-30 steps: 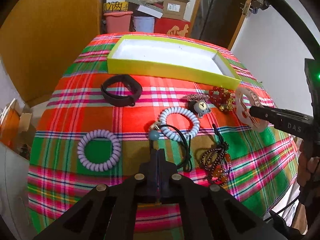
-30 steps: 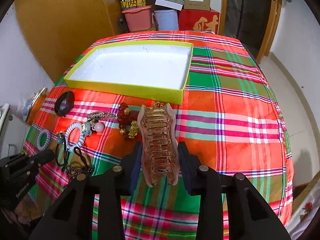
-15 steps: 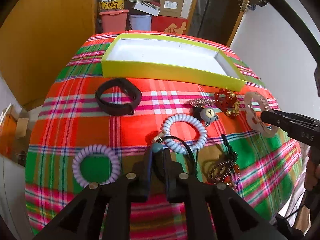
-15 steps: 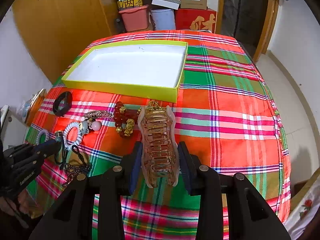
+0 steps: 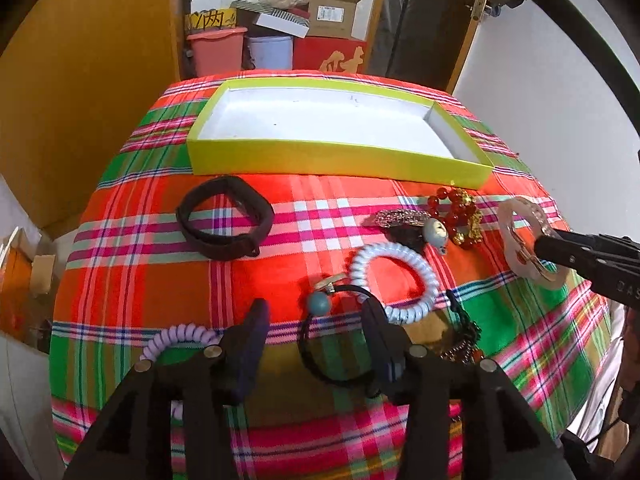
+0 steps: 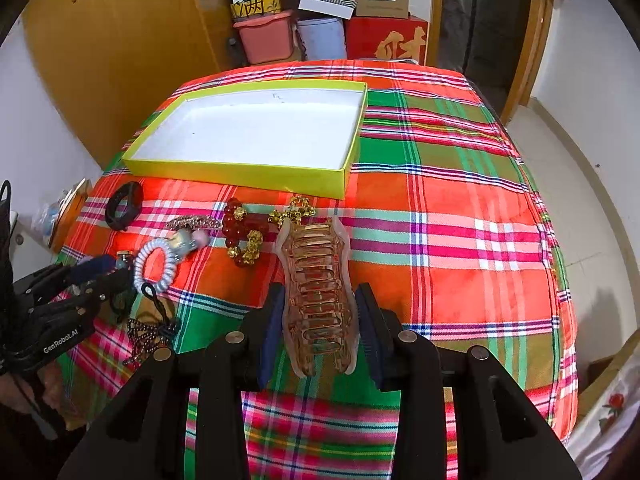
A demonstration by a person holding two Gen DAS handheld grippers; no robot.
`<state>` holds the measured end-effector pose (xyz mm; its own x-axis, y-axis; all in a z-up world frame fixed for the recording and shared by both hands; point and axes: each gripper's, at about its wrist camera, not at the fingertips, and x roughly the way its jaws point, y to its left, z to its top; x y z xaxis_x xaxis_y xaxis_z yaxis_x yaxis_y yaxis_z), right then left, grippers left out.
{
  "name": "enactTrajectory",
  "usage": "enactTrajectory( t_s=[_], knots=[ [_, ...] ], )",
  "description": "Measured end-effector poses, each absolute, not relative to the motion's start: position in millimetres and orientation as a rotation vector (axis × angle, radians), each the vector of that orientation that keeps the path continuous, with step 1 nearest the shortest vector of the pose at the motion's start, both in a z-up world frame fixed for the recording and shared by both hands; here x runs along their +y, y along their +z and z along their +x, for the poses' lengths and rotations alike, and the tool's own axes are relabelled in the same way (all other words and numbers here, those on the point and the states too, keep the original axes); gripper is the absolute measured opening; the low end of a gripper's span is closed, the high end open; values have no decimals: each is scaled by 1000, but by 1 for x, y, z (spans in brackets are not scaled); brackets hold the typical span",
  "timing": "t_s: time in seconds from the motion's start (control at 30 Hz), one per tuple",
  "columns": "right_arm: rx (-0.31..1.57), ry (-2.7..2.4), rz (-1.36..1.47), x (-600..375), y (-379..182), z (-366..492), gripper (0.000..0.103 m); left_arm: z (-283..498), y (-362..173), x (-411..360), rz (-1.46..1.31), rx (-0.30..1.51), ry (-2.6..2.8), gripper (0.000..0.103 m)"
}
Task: Organize jewelry
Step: 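Grasp the black hair tie with teal bead with the left tool while the right tool lifts the clip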
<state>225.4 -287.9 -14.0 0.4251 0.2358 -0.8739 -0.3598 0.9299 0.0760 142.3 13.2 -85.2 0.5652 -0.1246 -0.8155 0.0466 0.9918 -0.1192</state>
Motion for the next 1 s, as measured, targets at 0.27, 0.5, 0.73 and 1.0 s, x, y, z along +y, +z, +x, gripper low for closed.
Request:
enactTrajectory(
  t_s=[0.27, 0.5, 0.73, 1.0],
  knots=[
    [1071, 364, -130, -291, -13, 222, 37, 149, -86, 15, -42, 947, -68, 13],
    [1056, 369, -126, -292, -4, 217, 37, 140, -80, 18, -63, 938, -68, 13],
    [1031, 387, -107, -295, 7, 209, 37, 122, -54, 20, -90, 892, -68, 13],
    [981, 422, -89, -292, 28, 202, 36, 109, -21, 19, -114, 846, -58, 13]
  ],
)
